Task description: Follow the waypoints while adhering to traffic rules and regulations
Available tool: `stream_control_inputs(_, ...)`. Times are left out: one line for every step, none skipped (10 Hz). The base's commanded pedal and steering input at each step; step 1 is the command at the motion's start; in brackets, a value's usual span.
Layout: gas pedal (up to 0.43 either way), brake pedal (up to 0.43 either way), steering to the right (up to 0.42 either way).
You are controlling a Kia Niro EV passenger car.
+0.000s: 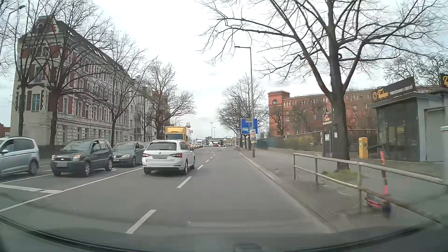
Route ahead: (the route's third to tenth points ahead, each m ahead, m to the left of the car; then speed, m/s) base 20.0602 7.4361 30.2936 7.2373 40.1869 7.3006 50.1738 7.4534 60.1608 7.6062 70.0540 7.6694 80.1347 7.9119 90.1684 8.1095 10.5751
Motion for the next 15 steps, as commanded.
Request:
stream_control_inputs(0.169,0.000,-0.002)
stream_control_inputs(0.169,0.000,-0.002)
stream_control_inputs(0.169,0.000,-0.001)
stream_control_inputs(0.169,0.000,-0.001)
stream_control_inputs(0.169,0.000,-0.001)
stream_control_inputs(0.157,0.000,-0.001)
stream_control_inputs(0.118,0.000,-0.001)
stream_control_inputs(0.118,0.000,-0.001)
stream_control_inputs(0.110,0.000,-0.001)
stream_control_inputs(0.087,0.000,-0.001)
stream_control_inputs(0.087,0.000,-0.001)
stream_control_inputs(0.079,0.000,-0.001)
stream_control_inputs(0.079,0.000,-0.001)
stream_control_inputs(0.079,0.000,-0.001)
stream_control_inputs(0.079,0.000,-0.001)
